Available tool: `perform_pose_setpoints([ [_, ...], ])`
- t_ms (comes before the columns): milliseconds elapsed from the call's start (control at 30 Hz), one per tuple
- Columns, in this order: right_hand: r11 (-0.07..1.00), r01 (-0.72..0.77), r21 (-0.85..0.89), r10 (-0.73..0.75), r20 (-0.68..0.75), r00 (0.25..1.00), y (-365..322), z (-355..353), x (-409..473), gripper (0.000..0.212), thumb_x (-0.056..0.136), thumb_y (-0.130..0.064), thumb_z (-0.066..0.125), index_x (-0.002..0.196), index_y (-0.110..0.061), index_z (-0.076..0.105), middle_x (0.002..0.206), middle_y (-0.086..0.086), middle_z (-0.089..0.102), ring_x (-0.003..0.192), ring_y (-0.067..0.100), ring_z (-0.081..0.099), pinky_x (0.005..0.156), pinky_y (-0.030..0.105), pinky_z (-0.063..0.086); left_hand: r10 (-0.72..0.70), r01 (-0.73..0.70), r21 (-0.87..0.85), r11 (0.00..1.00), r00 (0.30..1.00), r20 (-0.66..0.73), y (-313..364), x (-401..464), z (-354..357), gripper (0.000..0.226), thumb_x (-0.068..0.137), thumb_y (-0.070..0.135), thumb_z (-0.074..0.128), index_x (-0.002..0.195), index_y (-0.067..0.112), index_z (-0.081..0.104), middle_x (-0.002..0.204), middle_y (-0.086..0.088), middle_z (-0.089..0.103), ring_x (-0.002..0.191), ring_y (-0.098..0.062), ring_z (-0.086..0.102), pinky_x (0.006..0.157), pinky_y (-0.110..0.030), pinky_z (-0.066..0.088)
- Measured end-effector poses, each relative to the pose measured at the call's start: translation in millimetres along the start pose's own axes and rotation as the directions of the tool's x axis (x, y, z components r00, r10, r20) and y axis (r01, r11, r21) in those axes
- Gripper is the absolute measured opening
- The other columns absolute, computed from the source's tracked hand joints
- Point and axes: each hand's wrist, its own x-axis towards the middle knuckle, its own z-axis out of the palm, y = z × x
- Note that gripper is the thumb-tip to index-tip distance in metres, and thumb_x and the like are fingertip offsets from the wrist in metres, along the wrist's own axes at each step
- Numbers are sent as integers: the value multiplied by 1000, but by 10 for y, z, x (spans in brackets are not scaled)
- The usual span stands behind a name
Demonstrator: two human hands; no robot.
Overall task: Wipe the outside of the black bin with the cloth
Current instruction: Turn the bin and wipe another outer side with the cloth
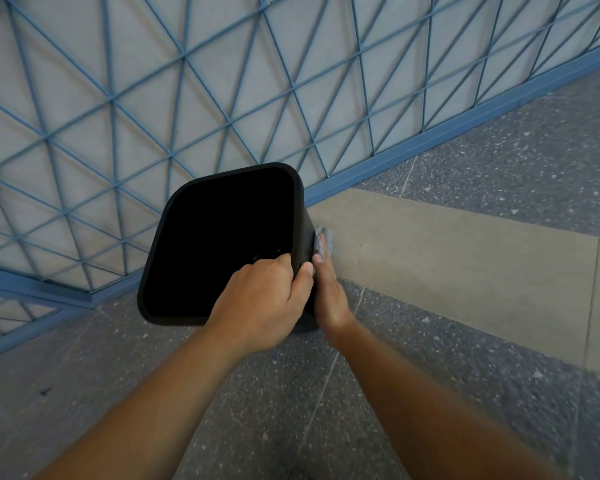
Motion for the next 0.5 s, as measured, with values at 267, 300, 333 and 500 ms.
perform_pose_setpoints([
  [267,997,-77,-21,77,-11,997,-61,-30,114,100,79,-75,35,167,-30,26,176,2,27,164,22,21,135,51,17,-7,7,-14,1000,1000,4,-17,8,21,46,98,50,27,69,21,47,61,2,53,61,-22,58,64,-44,49],
  [300,998,-45,-39,45,-12,999,-33,-31,74,102,77,-77,34,167,-28,29,175,3,29,163,22,24,134,51,18,-5,5,-15,1000,1000,2,-10,6,16,46,97,51,26,68,21,46,60,3,52,60,-21,57,63,-43,49],
  [333,997,-69,-25,69,-30,997,1,-49,89,102,78,-78,34,166,-26,31,174,5,31,162,23,26,134,51,19,0,0,-14,1000,1000,1,-15,10,19,46,96,52,25,68,22,45,60,3,51,59,-21,57,62,-42,48],
  [500,953,-282,108,285,-11,959,36,-101,257,105,74,-77,46,166,-27,32,175,7,28,162,27,27,134,53,22,-1,1,10,1000,1000,4,-30,29,29,43,101,47,29,67,22,41,62,2,48,62,-22,54,61,-39,41],
])
